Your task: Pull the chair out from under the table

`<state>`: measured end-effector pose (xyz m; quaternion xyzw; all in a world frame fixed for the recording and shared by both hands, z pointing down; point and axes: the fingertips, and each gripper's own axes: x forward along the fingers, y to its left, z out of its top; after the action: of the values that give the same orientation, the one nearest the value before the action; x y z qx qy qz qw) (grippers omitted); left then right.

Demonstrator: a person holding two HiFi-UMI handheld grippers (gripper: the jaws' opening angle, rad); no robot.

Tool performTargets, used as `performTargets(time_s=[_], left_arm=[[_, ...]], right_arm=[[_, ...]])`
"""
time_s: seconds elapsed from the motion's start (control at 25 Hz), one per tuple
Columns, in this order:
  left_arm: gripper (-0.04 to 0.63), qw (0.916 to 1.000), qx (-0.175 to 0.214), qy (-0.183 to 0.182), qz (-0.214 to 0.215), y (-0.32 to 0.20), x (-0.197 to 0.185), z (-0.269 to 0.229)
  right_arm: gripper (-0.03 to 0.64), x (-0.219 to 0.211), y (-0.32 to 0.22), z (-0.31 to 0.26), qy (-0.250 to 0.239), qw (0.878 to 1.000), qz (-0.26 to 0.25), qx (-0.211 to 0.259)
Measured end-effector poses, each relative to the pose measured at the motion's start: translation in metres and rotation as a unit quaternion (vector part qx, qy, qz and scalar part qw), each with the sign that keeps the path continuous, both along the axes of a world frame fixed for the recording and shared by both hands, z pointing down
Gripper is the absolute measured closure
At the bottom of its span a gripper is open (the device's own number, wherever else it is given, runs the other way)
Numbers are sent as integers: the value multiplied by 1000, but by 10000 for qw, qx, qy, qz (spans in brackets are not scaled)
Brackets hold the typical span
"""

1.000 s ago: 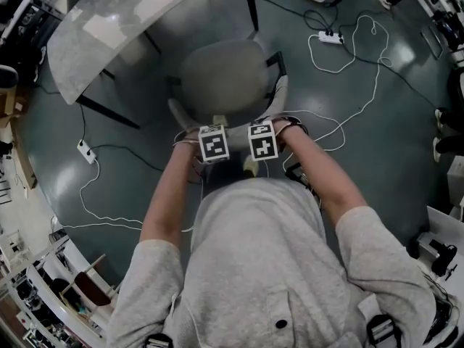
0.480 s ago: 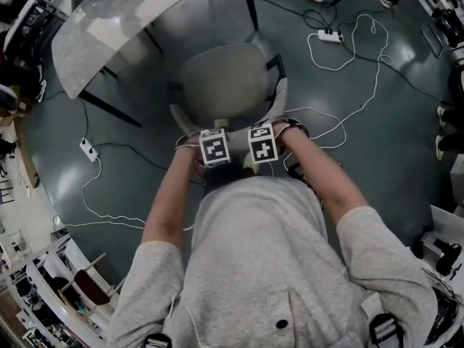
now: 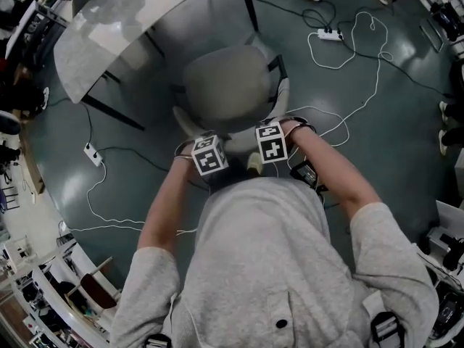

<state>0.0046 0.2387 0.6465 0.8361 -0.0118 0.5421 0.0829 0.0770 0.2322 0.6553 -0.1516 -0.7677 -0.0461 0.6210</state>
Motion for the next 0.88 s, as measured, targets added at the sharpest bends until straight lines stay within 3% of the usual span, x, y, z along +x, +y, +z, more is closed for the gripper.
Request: performTargets(time_s=[0.08, 0.2, 0.32, 0.36, 0.44, 0.56, 0.64, 0.8, 0.88], left_arm=[[397, 9995, 149, 234, -182, -4, -4, -10], [399, 9951, 187, 673, -702, -4, -16, -29], [407, 9777, 333, 1158, -1719, -9, -42, -57], [434, 9657, 519, 1312, -2180, -14, -53, -68], [537, 9292, 1050, 1580, -3171, -24, -75, -94], [558, 8599, 1802, 1950, -4360, -33, -94, -136], [569, 8232, 2193, 2032, -4826, -30, -99, -162], [571, 7760, 2614, 2252, -5280, 0, -104, -203], [570, 7620, 2607, 2583, -5335, 22, -98, -220]], right_arm=[[469, 9, -6, -14, -172, 9998, 66, 106], [471, 26, -10, -38, -646, 9961, 561, 200], [557, 37, -20, -79, -1469, 9789, 1396, 269], [569, 39, -24, -99, -1831, 9674, 1725, 283], [575, 38, -30, -141, -2615, 9344, 2393, 368], [575, 35, -42, -193, -3668, 8601, 3455, 799], [575, 32, -44, -212, -4051, 8138, 4014, 1118], [575, 24, -20, -239, -4306, 7502, 4679, 1810], [575, 23, 4, -250, -4461, 7197, 4969, 1901]])
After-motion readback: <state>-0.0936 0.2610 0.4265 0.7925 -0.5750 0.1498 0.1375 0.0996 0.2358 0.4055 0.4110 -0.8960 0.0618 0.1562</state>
